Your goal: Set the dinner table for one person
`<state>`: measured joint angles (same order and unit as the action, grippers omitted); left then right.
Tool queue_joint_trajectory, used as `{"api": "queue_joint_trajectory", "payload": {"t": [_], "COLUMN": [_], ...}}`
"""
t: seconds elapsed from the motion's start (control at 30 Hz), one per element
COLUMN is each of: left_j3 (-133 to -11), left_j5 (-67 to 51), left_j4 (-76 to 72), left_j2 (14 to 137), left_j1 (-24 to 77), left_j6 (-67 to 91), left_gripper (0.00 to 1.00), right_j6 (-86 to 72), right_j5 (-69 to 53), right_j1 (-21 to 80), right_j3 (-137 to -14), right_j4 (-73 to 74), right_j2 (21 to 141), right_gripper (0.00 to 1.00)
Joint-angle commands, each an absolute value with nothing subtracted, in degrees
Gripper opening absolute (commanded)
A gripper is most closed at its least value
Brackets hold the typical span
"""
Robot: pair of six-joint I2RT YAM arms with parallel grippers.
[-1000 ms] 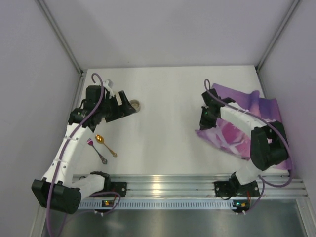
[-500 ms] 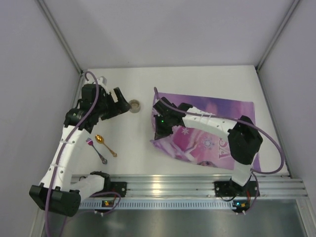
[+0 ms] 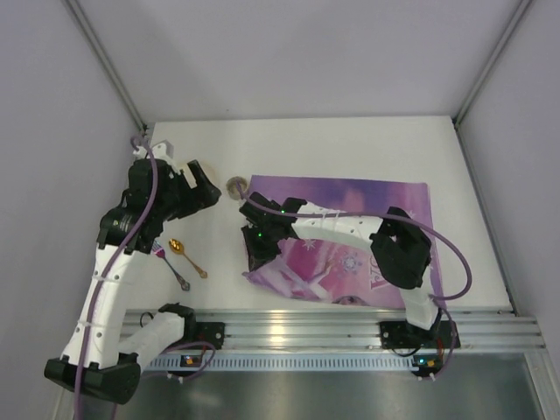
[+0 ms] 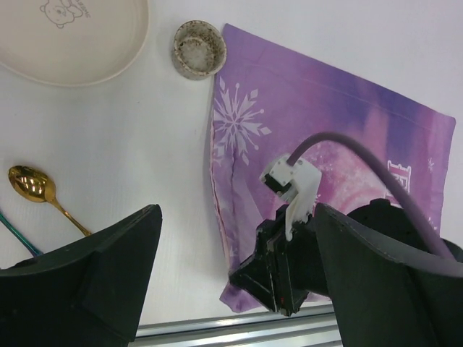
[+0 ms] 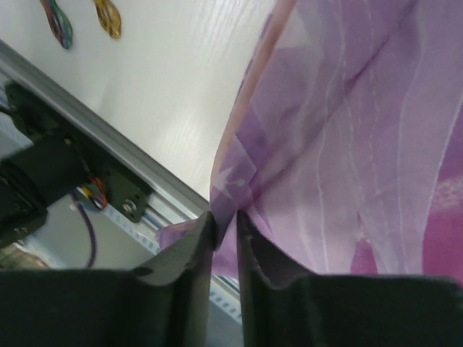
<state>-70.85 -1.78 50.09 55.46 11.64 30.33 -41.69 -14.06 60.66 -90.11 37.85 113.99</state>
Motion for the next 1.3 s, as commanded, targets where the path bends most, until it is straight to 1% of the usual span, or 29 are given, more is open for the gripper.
{"api": "queue_joint_trajectory", "payload": {"t": [0.0, 0.03, 0.07, 0.1, 0.17, 0.3, 0.37, 0.4, 0.47, 0.5, 0.53, 0.57, 0.6, 0.67, 0.7, 0.77, 0.8, 0.87, 0.9, 1.0, 1.2, 1.27], "left_j3": [-71.5, -71.3, -71.3, -71.2, -71.0, -71.2, -71.3, -71.4, -71.4, -71.4, -71.0, -70.8, -70.7, -70.2, -70.1, -69.7, -69.6, -69.6, -69.7, -70.0, -69.3, -68.8], "left_j5": [-0.5, -0.5, -0.5, -0.5, -0.5, -1.6, -2.2, -2.3, -2.9, -3.0, -3.2, -3.4, -4.0, -4.7, -5.0, -5.8, -6.0, -6.1, -6.2, -5.6, -4.7, -4.3], "left_j4": [50.7, 50.3, 50.0, 49.6, 48.0, 45.0, 43.7, 42.5, 41.3, 40.2, 39.6, 38.9, 38.2, 36.8, 36.4, 35.2, 34.9, 34.5, 34.3, 34.5, 34.9, 34.8], "left_j2": [54.5, 54.8, 55.2, 55.5, 56.7, 59.7, 61.1, 62.5, 64.0, 64.8, 66.2, 66.8, 67.6, 69.3, 69.8, 70.9, 71.2, 71.7, 72.2, 72.4, 72.7, 72.9], "left_j1": [11.7, 11.7, 11.7, 11.7, 11.7, 11.7, 11.7, 11.7, 11.7, 11.7, 11.7, 11.7, 11.7, 11.7, 11.8, 11.8, 11.7, 11.8, 11.8, 11.7, 11.7, 11.7], "left_j6": [30.9, 31.0, 31.0, 31.0, 31.0, 31.1, 30.9, 30.8, 30.6, 30.6, 30.6, 30.7, 30.8, 31.5, 31.7, 32.2, 32.3, 32.1, 31.9, 30.9, 29.6, 29.0], "left_gripper": [0.91, 0.91, 0.91, 0.91, 0.91, 0.91, 0.91, 0.91, 0.91, 0.91, 0.91, 0.91, 0.91, 0.9, 0.9, 0.89, 0.89, 0.89, 0.89, 0.89, 0.89, 0.89], "right_j6": [-37.4, -36.1, -35.7, -35.2, -33.8, -33.0, -33.0, -33.0, -32.9, -32.6, -31.8, -31.2, -30.5, -28.0, -27.2, -25.1, -24.6, -23.8, -23.6, -23.1, -23.0, -23.1], "right_j5": [-17.0, -17.0, -15.6, -14.6, -12.1, -8.8, -7.2, -6.9, -7.2, -7.5, -7.9, -9.1, -9.7, -10.8, -10.8, -10.6, -10.6, -9.6, -9.1, -7.3, -4.8, -4.2], "right_j1": [62.5, 62.4, 62.3, 62.1, 61.5, 57.6, 55.3, 52.1, 48.1, 43.4, 40.9, 38.3, 33.5, 29.9, 27.3, 25.7, 24.5, 23.6, 23.1, 22.9, 22.8, 22.8], "right_j3": [-92.1, -91.8, -91.7, -91.5, -91.2, -89.5, -86.4, -85.1, -79.8, -77.8, -74.1, -72.5, -71.1, -68.5, -68.1, -68.2, -68.4, -69.9, -70.6, -73.9, -81.8, -84.3], "right_j4": [38.5, 39.0, 40.0, 40.5, 42.4, 45.6, 46.5, 46.8, 47.1, 47.2, 47.0, 47.0, 47.0, 46.7, 46.6, 46.1, 46.0, 45.7, 45.4, 45.2, 46.5, 47.1], "right_j2": [114.3, 113.9, 113.1, 111.2, 108.8, 100.4, 97.0, 93.3, 89.7, 86.3, 85.0, 83.9, 82.7, 83.0, 84.3, 86.5, 89.2, 92.2, 95.2, 101.3, 112.1, 114.1], "right_gripper": [0.25, 0.4, 0.64, 0.73, 0.88, 0.91, 0.9, 0.91, 0.9, 0.9, 0.89, 0.88, 0.85, 0.81, 0.74, 0.64, 0.55, 0.45, 0.35, 0.28, 0.26, 0.25]}}
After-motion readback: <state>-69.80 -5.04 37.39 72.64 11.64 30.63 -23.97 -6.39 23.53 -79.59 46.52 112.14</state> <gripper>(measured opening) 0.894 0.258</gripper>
